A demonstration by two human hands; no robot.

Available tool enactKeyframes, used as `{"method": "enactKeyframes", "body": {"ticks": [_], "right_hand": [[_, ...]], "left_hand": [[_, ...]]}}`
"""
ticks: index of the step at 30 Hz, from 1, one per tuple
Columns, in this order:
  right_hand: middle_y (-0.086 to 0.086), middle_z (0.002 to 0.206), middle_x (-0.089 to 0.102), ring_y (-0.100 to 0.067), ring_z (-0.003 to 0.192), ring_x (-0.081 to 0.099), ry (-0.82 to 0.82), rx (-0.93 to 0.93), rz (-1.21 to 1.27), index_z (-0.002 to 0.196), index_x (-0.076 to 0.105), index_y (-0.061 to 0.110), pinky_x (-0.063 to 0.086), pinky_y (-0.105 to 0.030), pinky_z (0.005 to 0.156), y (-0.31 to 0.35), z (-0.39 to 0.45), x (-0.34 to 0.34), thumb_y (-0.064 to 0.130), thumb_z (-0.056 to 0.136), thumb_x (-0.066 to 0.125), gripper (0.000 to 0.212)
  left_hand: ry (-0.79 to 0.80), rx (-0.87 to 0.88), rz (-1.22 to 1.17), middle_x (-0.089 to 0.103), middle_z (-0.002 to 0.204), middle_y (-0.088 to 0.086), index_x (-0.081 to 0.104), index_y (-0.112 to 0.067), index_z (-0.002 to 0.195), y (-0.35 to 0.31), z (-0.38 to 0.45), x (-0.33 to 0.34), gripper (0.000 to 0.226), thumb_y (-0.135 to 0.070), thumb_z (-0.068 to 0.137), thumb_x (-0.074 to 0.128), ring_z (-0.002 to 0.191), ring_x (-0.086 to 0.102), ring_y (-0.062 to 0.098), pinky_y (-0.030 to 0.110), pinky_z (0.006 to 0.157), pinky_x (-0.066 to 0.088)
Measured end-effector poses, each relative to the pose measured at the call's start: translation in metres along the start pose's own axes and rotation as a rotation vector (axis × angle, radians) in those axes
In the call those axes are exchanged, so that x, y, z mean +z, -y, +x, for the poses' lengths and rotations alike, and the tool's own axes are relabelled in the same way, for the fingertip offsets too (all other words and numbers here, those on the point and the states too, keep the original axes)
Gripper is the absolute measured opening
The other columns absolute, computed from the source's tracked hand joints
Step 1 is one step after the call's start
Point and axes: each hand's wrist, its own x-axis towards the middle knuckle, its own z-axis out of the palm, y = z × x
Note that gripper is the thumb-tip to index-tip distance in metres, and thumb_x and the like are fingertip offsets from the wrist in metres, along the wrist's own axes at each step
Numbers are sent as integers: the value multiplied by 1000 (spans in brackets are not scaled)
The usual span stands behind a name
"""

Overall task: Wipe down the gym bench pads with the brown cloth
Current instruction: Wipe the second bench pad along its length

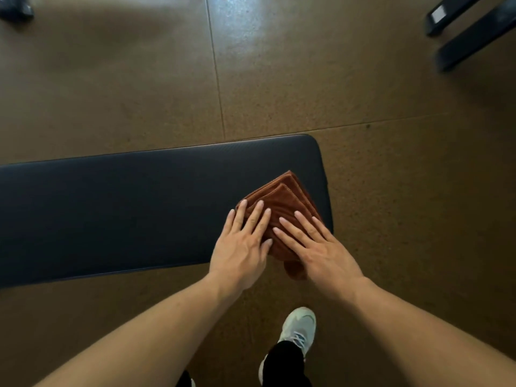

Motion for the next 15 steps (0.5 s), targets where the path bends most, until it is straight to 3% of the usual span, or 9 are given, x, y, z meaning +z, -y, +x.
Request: {"method": "enactKeyframes", "body": {"ticks": [3, 5, 7, 9, 10, 12, 15], "right_hand": [[12, 172, -11, -14, 157, -22, 1, 47, 43, 164, -6, 38, 0, -46, 128, -31, -18, -3, 52, 107, 35, 71], [13, 172, 0, -12, 159, -13, -19, 78, 104, 164, 11, 39, 3, -46, 129, -41, -23, -10, 68, 105, 21, 66], [10, 165, 36, -15, 156, 23, -154, 100, 194, 156, 40, 34, 27, -47, 124, -47, -21, -19, 59, 107, 31, 56], [6, 140, 61, -15, 131, 53, -323, 216, 310, 145, 55, 28, 51, -45, 104, -49, -9, -29, 44, 103, 52, 45], [6, 134, 60, -14, 123, 54, -348, 312, 375, 146, 52, 29, 54, -42, 98, -49, 1, -36, 42, 100, 60, 49], [5, 136, 50, -13, 125, 50, -308, 535, 504, 151, 40, 31, 52, -40, 100, -48, 19, -49, 46, 92, 72, 68], [2, 137, 51, -20, 130, 51, -225, 707, 593, 148, 42, 30, 50, -44, 103, -45, 35, -58, 47, 84, 80, 76]], "left_hand": [[-31, 52, -56, -7, 170, -4, 4, -29, 163, -32, 23, -9, 61, -54, 109, 15, 157, -17, 22, 45, 129, -4], [-146, 32, -174, 12, 172, -1, 21, -27, 162, -44, 37, -16, 60, -48, 108, 36, 159, 7, 23, 42, 129, 10], [-269, -147, -298, 34, 164, 2, 33, -22, 158, -46, 48, -24, 71, -44, 98, 63, 149, 33, 23, 41, 121, 28], [-251, -327, -349, 51, 144, -1, 43, -21, 151, -40, 58, -31, 76, -49, 87, 75, 134, 44, 21, 39, 113, 35], [-212, -363, -350, 56, 132, -3, 52, -23, 142, -38, 60, -33, 67, -52, 86, 76, 126, 48, 20, 38, 108, 36], [-191, -338, -366, 59, 111, -8, 65, -27, 116, -38, 57, -35, 37, -49, 88, 74, 112, 51, 17, 34, 99, 37], [-151, -295, -692, 62, 98, -10, 61, -30, 95, -37, 38, -39, 12, -39, 95, 68, 98, 57, 13, 37, 88, 50]]}}
